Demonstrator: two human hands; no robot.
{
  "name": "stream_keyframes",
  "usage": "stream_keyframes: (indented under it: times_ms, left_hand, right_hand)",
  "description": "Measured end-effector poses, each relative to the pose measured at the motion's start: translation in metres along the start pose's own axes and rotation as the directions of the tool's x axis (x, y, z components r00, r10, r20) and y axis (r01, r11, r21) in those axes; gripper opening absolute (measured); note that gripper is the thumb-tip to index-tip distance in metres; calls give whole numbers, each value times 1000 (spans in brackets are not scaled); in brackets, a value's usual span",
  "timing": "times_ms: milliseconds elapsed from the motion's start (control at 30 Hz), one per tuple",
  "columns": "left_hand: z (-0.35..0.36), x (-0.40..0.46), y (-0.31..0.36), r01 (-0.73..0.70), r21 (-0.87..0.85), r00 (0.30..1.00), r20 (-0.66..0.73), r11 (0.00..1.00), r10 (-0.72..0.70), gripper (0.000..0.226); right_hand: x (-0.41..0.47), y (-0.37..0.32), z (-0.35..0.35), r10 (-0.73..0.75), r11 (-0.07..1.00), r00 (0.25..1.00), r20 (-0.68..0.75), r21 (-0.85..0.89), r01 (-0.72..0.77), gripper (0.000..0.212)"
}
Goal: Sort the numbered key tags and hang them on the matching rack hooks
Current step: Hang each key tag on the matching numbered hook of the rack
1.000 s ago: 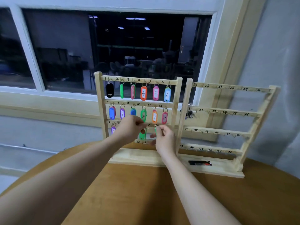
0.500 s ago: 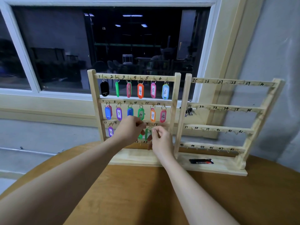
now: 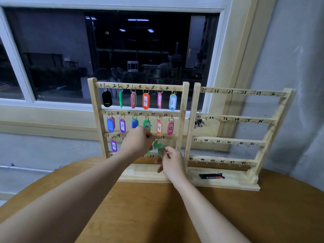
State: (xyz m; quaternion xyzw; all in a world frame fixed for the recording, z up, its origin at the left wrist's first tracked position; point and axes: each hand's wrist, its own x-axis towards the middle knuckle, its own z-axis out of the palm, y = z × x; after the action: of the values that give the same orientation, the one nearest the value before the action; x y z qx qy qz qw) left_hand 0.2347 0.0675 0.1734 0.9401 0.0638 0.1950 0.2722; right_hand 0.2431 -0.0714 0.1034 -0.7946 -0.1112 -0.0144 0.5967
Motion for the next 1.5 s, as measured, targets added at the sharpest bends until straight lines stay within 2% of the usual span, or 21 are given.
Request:
stream_keyframes:
  times_ms: [267, 567, 733, 1067, 1267, 1500]
  left_hand:
    - [3, -10, 7, 29, 56, 999, -26, 998, -28, 26]
    - [6, -31, 10, 84, 47, 996, 27, 995, -86, 32]
    - [17, -60, 37, 42, 48, 991, 122, 998, -48, 30]
    - [47, -116, 140, -86, -57, 961, 257, 995, 98, 31]
    - [118, -146, 197, -144, -141, 884, 426, 979, 191, 34]
    - [209, -187, 252, -179, -245, 761, 579, 953, 292, 29]
  right_hand:
    - [-11, 4, -14, 26, 999, 999, 27, -41, -25, 26]
    - [-35, 6, -44, 56, 989, 997, 44, -136, -50, 32]
    - [-65, 6, -93, 58, 982, 998, 7, -178, -56, 33]
    - [-137, 17, -218, 76, 966, 983, -166, -231, -114, 31]
    - [-183, 55, -319, 155, 904, 939, -308, -338, -260, 34]
    - [-234, 117, -411, 323, 774, 869, -374, -424, -471, 19]
